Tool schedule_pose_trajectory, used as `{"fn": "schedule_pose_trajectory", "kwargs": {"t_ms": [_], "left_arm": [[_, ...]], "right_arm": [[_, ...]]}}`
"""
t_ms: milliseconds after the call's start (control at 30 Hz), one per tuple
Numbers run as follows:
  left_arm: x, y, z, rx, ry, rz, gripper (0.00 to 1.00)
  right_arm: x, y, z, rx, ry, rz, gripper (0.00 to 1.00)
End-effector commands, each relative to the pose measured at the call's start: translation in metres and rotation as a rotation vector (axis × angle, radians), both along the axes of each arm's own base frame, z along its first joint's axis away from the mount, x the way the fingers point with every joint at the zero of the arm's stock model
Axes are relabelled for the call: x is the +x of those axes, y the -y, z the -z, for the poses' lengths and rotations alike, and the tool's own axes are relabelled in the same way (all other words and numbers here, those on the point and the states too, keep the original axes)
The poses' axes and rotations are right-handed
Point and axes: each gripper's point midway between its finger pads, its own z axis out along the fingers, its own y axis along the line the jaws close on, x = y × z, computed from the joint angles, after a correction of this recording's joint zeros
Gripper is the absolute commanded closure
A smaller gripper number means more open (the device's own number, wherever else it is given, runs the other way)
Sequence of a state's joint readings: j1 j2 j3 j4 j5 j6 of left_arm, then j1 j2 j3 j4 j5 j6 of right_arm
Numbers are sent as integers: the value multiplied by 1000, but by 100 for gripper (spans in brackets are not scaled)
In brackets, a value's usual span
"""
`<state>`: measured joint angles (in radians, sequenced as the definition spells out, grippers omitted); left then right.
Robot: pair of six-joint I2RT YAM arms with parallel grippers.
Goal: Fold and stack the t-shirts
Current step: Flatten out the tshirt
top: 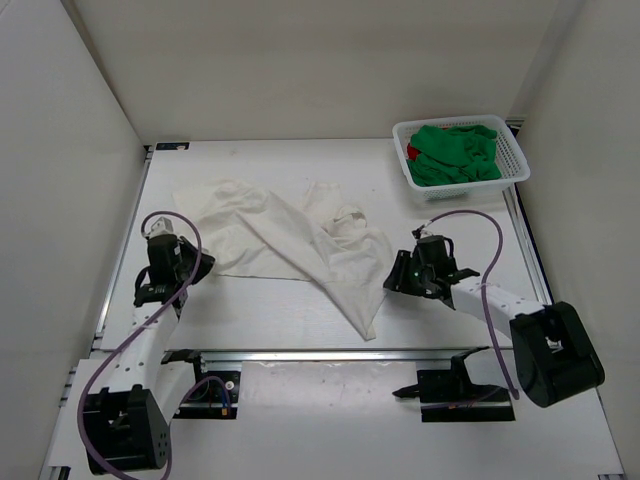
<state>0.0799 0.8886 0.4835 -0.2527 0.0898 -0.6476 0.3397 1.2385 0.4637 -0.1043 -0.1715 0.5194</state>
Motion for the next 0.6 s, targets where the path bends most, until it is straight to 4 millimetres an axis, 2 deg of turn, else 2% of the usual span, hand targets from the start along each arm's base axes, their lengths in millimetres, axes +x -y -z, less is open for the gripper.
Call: {"fn": "schedule_pose_trajectory", "kwargs": {"t_ms": [0, 33, 100, 133, 200, 267, 300, 333, 367, 433, 533, 567], "left_arm": [[1, 8, -4, -7, 28, 30, 100], [2, 7, -5, -6, 32, 28, 100], [3, 8, -8, -7, 36, 32, 100], [6, 6, -12, -6, 46, 27, 100], [13, 3, -19, -19, 59, 12, 100], [22, 0, -33, -43, 82, 6, 100], [25, -2, -38, -52, 93, -5, 100], [31, -5, -47, -61, 115, -11, 100], [33, -5, -50, -75, 118, -12, 100], [42, -15, -66, -88, 153, -40, 100], [52, -32, -83, -103, 186, -76, 100], [57, -36, -91, -105, 195, -84, 100]], "right_arm": [[22, -14, -6, 91, 46, -12, 66], [23, -14, 0, 85, 23, -13, 71], [45, -21, -14, 129, 59, -11, 96], [51, -21, -13, 134, 55, -2, 100], [72, -34, -40, 219, 106, -19, 100], [92, -50, -81, 244, 203, -55, 100], [91, -62, -93, 221, 218, -92, 100], [85, -72, -104, 196, 240, -131, 100], [86, -82, -123, 206, 289, -162, 100], [56, -105, -142, 174, 287, -251, 100], [17, -128, -161, 150, 291, -372, 100], [12, -131, -177, 162, 313, -393, 100]]}}
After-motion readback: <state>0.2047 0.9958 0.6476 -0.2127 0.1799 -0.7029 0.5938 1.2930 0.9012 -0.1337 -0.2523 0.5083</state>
